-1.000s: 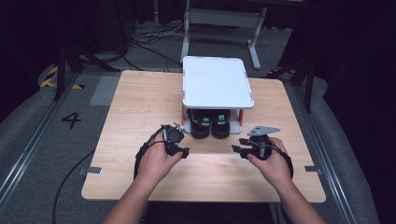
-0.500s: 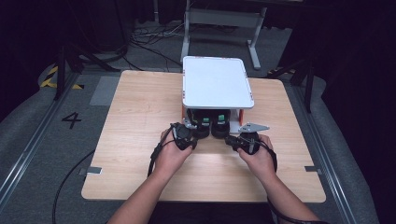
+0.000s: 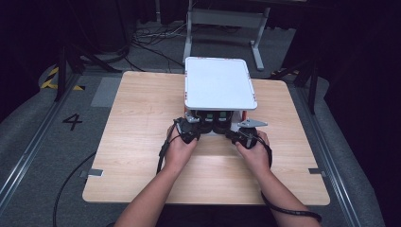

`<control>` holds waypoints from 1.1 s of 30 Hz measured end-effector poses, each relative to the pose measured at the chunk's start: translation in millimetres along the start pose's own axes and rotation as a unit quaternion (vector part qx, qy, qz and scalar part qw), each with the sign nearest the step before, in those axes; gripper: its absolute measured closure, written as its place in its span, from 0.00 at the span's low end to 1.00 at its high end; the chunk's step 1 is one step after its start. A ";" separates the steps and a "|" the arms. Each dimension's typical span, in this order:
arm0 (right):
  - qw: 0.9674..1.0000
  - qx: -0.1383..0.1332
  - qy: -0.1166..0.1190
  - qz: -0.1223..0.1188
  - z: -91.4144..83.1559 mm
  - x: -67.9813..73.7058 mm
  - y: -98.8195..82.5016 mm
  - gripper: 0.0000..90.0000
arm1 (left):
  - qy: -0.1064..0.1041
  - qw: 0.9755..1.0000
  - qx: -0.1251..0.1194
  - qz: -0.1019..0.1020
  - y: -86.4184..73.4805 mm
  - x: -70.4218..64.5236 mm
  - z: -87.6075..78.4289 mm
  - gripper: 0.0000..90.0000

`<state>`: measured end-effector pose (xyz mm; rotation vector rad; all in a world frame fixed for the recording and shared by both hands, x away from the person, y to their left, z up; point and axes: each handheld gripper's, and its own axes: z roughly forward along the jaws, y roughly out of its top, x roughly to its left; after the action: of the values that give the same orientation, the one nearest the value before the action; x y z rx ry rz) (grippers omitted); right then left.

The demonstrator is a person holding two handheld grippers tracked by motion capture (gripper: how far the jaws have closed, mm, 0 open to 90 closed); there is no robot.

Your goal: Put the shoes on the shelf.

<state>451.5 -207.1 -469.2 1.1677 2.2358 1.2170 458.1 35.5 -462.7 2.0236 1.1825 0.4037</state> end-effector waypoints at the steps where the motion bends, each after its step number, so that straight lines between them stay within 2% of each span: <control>1: 1.000 0.000 -0.004 0.000 2.8 -1.8 1.7 0.94 | 0.005 1.000 -0.001 -0.006 2.0 0.9 2.3 0.84; 2: 1.000 -0.003 -0.006 -0.001 5.4 -4.0 3.6 0.94 | 0.014 1.000 -0.006 -0.004 5.0 2.9 5.1 0.84; 6: 1.000 -0.009 -0.024 0.003 14.1 -14.8 9.6 0.94 | 0.012 1.000 -0.014 -0.015 11.1 3.6 14.4 0.82; 7: 1.000 -0.012 -0.025 0.010 16.0 -17.5 10.4 0.94 | 0.011 1.000 -0.015 -0.013 12.7 4.8 18.2 0.82; 10: 0.999 -0.011 -0.028 0.024 20.1 -23.0 12.7 0.94 | 0.012 0.999 -0.025 -0.024 14.3 7.9 23.4 0.81; 11: 0.999 -0.015 -0.034 0.017 21.7 -25.2 13.3 0.94 | 0.011 0.999 -0.030 -0.031 15.3 9.1 25.4 0.81; 12: 0.999 -0.018 -0.029 0.011 23.6 -26.6 14.4 0.94 | 0.011 0.999 -0.033 -0.033 15.9 10.1 26.6 0.81; 16: 0.999 -0.019 -0.030 0.014 27.7 -29.9 16.3 0.94 | 0.016 0.998 -0.040 -0.035 16.0 12.6 30.6 0.81; 17: 0.999 -0.018 -0.030 0.017 28.1 -30.9 16.9 0.92 | 0.012 0.998 -0.041 -0.038 15.9 11.8 30.5 0.80; 18: 0.999 -0.009 -0.027 0.033 26.2 -28.6 17.0 0.87 | 0.012 0.998 -0.040 -0.039 15.8 10.9 30.2 0.76; 19: 0.999 -0.020 -0.027 0.013 26.9 -30.7 16.9 0.82 | 0.011 0.999 -0.032 -0.036 15.7 9.5 28.8 0.72; 21: 0.999 -0.021 -0.033 0.001 21.9 -27.8 16.1 0.78 | 0.005 1.000 -0.017 -0.025 14.4 6.5 24.0 0.67; 23: 0.999 -0.021 -0.032 0.000 13.1 -25.1 15.2 0.74 | -0.002 1.000 -0.001 -0.028 11.4 1.4 14.0 0.62; 25: 0.999 -0.021 -0.015 0.028 2.0 -22.6 12.5 0.70 | -0.005 1.000 0.008 -0.019 6.6 -3.5 0.6 0.56; 27: 0.999 -0.025 0.001 0.036 -6.1 -20.1 10.9 0.64 | -0.012 1.000 0.019 -0.009 4.1 -9.1 -13.8 0.52; 28: 0.999 -0.025 0.005 0.033 -10.8 -16.8 10.9 0.61 | -0.015 1.000 0.016 -0.007 4.1 -11.7 -21.8 0.49; 31: 1.000 -0.025 0.008 -0.002 -27.5 -9.6 14.6 0.52 | -0.003 1.000 0.005 0.011 5.4 -17.5 -46.0 0.41; 33: 0.999 -0.025 0.013 -0.017 -41.0 -8.8 18.8 0.47 | -0.010 1.000 0.006 0.019 5.5 -20.1 -60.3 0.37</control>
<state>440.9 -230.4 -431.0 1.0980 2.2199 1.2746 415.1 43.6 -416.2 2.0576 1.1390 0.3959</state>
